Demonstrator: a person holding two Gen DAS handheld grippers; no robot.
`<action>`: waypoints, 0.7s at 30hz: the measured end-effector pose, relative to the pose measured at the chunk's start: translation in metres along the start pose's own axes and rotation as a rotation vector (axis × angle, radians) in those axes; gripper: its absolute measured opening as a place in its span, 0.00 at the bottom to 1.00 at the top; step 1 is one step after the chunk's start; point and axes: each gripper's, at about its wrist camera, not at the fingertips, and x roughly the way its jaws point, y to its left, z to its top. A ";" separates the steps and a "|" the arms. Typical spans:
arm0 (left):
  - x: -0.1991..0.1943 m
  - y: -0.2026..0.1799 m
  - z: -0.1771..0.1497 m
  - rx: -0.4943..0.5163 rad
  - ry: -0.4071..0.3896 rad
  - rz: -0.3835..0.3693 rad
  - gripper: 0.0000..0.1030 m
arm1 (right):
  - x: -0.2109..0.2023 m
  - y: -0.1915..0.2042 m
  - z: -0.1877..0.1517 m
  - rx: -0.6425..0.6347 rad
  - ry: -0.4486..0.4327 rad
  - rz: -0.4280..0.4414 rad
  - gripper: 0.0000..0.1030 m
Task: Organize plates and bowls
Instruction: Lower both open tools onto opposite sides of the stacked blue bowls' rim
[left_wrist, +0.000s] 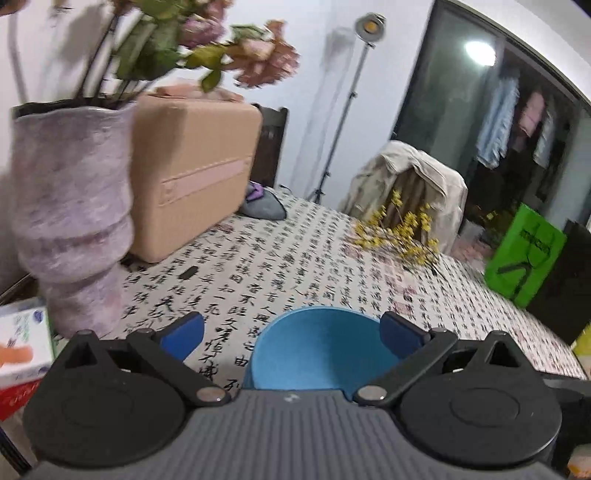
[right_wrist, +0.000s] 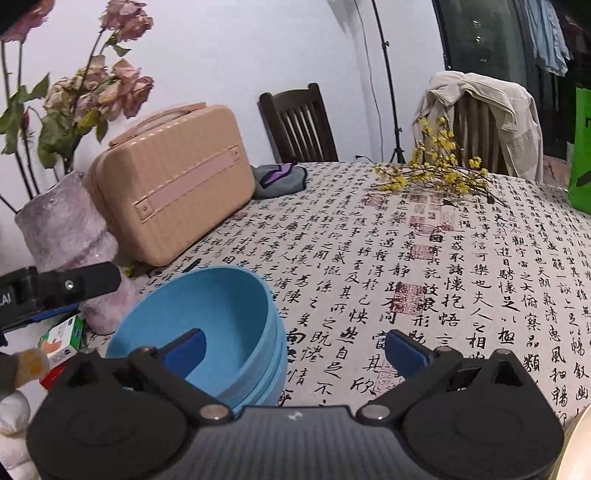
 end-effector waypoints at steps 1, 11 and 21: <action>0.003 0.000 0.001 0.010 0.012 -0.010 1.00 | 0.000 -0.001 0.001 0.010 0.001 -0.002 1.00; 0.021 0.008 0.008 0.036 0.055 -0.050 1.00 | 0.001 0.003 0.002 0.066 0.009 -0.028 1.00; 0.015 0.032 -0.007 -0.031 0.040 -0.024 1.00 | 0.006 0.008 -0.001 0.075 0.013 -0.035 1.00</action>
